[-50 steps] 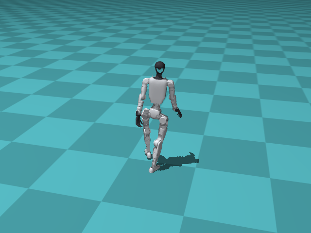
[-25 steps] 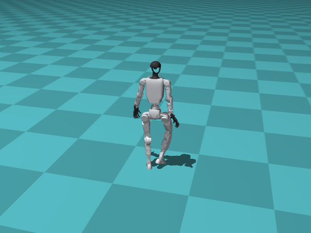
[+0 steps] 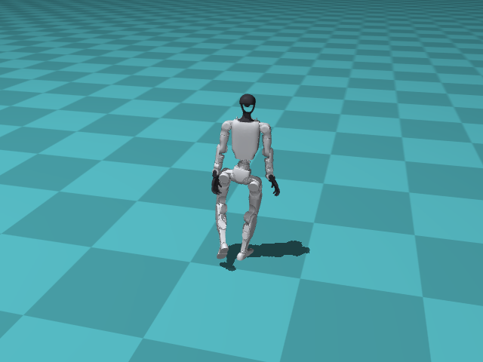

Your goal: Walk run

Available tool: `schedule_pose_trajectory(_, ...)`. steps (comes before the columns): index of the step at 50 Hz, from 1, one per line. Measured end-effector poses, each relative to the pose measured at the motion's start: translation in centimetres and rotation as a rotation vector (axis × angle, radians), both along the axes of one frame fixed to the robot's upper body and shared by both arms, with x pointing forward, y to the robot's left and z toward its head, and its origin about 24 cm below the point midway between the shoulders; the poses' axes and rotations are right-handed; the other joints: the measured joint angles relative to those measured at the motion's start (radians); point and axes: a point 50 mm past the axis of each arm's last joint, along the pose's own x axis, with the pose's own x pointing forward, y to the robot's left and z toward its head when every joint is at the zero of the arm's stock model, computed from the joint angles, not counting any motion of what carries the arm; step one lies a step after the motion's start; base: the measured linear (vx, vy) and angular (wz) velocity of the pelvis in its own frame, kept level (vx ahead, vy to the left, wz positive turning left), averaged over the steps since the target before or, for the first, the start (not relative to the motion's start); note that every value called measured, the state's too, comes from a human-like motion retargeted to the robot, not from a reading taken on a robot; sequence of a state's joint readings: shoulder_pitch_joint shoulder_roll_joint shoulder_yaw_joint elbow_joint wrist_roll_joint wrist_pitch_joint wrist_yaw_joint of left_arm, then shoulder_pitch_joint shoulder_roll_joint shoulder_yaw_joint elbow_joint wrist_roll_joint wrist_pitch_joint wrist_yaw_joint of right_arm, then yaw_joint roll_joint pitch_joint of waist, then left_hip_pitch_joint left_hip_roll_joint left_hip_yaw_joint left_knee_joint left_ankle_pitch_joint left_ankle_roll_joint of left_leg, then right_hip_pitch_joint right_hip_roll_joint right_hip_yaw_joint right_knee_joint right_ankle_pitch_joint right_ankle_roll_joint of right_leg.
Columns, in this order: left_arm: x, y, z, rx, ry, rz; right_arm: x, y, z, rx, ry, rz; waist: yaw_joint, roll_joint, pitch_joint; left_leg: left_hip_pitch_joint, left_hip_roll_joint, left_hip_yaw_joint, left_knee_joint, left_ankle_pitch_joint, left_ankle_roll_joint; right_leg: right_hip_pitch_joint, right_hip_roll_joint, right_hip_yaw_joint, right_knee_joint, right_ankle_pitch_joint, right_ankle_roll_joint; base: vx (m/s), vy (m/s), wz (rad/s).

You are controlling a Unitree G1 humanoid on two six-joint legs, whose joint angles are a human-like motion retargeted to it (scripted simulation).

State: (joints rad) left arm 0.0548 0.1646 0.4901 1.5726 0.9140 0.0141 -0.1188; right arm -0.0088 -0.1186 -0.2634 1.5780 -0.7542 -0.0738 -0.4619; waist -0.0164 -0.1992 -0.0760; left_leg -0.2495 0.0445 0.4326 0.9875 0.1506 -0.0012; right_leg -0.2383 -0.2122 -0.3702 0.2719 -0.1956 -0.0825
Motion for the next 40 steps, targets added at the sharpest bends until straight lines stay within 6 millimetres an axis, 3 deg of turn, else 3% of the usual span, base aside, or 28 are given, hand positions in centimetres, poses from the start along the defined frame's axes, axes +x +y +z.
schedule_pose_trajectory(2,-3.3,-1.1,0.3,-0.057,0.142,0.083,4.1,-0.7,0.5,-0.017,-0.094,0.077,0.047,0.008,0.004,-0.104,0.017,0.02,-0.039,-0.045,0.009,0.055,0.046,0.028,-0.063,-0.005,0.006,0.92,-0.03,-1.15)
schedule_pose_trajectory(5,-8.5,-3.0,1.4,-0.16,0.345,0.268,11.7,-1.4,2.6,-0.035,-0.281,0.214,0.113,0.029,0.008,-0.274,0.096,0.102,-0.22,-0.154,0.097,0.158,0.112,0.074,-0.15,-0.037,0.011,1.13,0.03,-1.17)
schedule_pose_trajectory(8,-10.1,-4.6,1.7,-0.205,0.371,0.348,17.2,-1.9,5.2,-0.061,-0.429,0.297,0.163,0.072,0.03,-0.367,0.077,0.049,-0.499,-0.179,0.112,0.26,0.178,0.109,-0.215,-0.072,0.012,0.87,0.15,-0.94)
schedule_pose_trajectory(10,-10.8,-5.1,1.8,-0.21,0.37,0.363,20.7,-2.0,7.6,-0.099,-0.549,0.349,0.19,0.097,0.034,-0.441,0.05,-0.062,-0.71,-0.166,0.078,0.323,0.201,0.136,-0.228,-0.115,0.026,0.93,0.21,-0.76)
schedule_pose_trajectory(12,-11.0,-5.1,1.9,-0.199,0.376,0.345,22.2,-2.0,8.9,-0.13,-0.622,0.367,0.189,0.105,0.014,-0.5,0.049,-0.094,-0.772,-0.165,0.076,0.354,0.199,0.14,-0.219,-0.138,0.051,1.16,0.31,-0.29)
schedule_pose_trajectory(14,-10.9,-4.7,1.9,-0.177,0.383,0.32,22.2,-1.5,8.9,-0.135,-0.65,0.368,0.181,0.129,-0.008,-0.502,0.053,-0.079,-0.738,-0.173,0.1,0.394,0.213,0.144,-0.198,-0.131,0.092,1.13,0.29,-0.09)
schedule_pose_trajectory(16,-10.2,-3.9,1.6,-0.147,0.37,0.272,20.6,-1.1,7.9,-0.11,-0.638,0.352,0.188,0.15,-0.03,-0.486,0.07,-0.057,-0.658,-0.129,0.129,0.433,0.23,0.155,-0.157,-0.072,0.139,1.32,0.33,-0.13)
schedule_pose_trajectory(18,-8.4,-3.0,1.2,-0.122,0.327,0.217,17.6,-1.4,6.3,-0.056,-0.599,0.334,0.222,0.146,-0.037,-0.482,0.091,-0.106,-0.577,-0.122,0.125,0.443,0.226,0.166,-0.074,0.061,0.157,1.43,0.31,-0.41)
schedule_pose_trajectory(20,-5.7,-2.1,0.5,-0.098,0.236,0.18,13.3,-1.0,4.2,0.011,-0.516,0.312,0.256,0.131,-0.043,-0.454,0.106,-0.181,-0.501,-0.203,0.104,0.4,0.168,0.105,0.104,0.295,0.142,1.09,0.08,-0.46)
schedule_pose_trajectory(22,-2.5,-1.2,0.1,-0.081,0.114,0.132,8.0,-1.3,2.1,0.024,-0.351,0.264,0.238,0.175,-0.058,-0.342,0.124,-0.155,-0.524,-0.284,0.123,0.333,0.164,-0.013,0.34,0.455,0.105,1.21,0.17,0.25)
schedule_pose_trajectory(23,-0.9,-0.9,-0.1,-0.078,0.058,0.116,6.1,-1.7,1.6,0.019,-0.282,0.254,0.241,0.188,-0.057,-0.3,0.146,-0.122,-0.535,-0.301,0.121,0.294,0.153,-0.032,0.436,0.447,0.083,0.87,0.16,-0.06)
schedule_pose_trajectory(25,3.9,0.4,0.0,-0.029,-0.101,0.119,2.1,-2.0,0.7,-0.005,-0.114,0.272,0.215,0.212,-0.036,-0.189,0.152,-0.086,-0.593,-0.331,0.103,0.155,0.087,-0.063,0.676,0.307,0.042,0.86,0.14,-0.29)
schedule_pose_trajectory(29,11.0,2.3,1.2,0.064,-0.333,0.088,-3.9,-1.8,0.2,-0.042,0.123,0.21,0.069,0.193,-0.009,-0.019,0.035,-0.123,-0.779,-0.299,0.065,-0.118,0.063,-0.038,0.801,0.224,0.117,1.02,0.14,0.91)
schedule_pose_trajectory(32,17.2,3.6,3.5,0.055,-0.526,-0.02,-8.2,-1.4,0.5,0.005,0.282,0.084,-0.029,0.185,-0.001,0.077,-0.033,-0.185,-0.864,-0.304,0.049,-0.284,0.037,-0.059,0.655,0.146,0.127,1.02,0.04,1.32)
schedule_pose_trajectory(35,22.3,5.1,6.7,0.064,-0.705,-0.136,-11.7,-0.8,0.9,0.094,0.421,0.001,-0.091,0.169,0.006,0.182,-0.074,-0.212,-0.915,-0.341,0.022,-0.389,-0.014,-0.113,0.357,0.057,0.047,1.04,-0.07,0.83)
schedule_pose_trajectory(37,24.9,6.0,8.9,0.097,-0.817,-0.194,-13.2,-0.3,1.2,0.137,0.486,-0.029,-0.127,0.156,0.01,0.25,-0.094,-0.234,-0.937,-0.369,-0.001,-0.432,0.001,-0.094,0.126,0.03,0.051,0.91,-0.11,0.77)
schedule_pose_trajectory(40,26.8,6.7,11.1,0.155,-0.962,-0.24,-14.7,0.4,1.6,0.179,0.543,-0.046,-0.164,0.142,-0.012,0.323,-0.117,-0.285,-0.944,-0.396,-0.036,-0.505,0.027,-0.038,-0.069,0.014,0.123,1.02,-0.17,0.63)
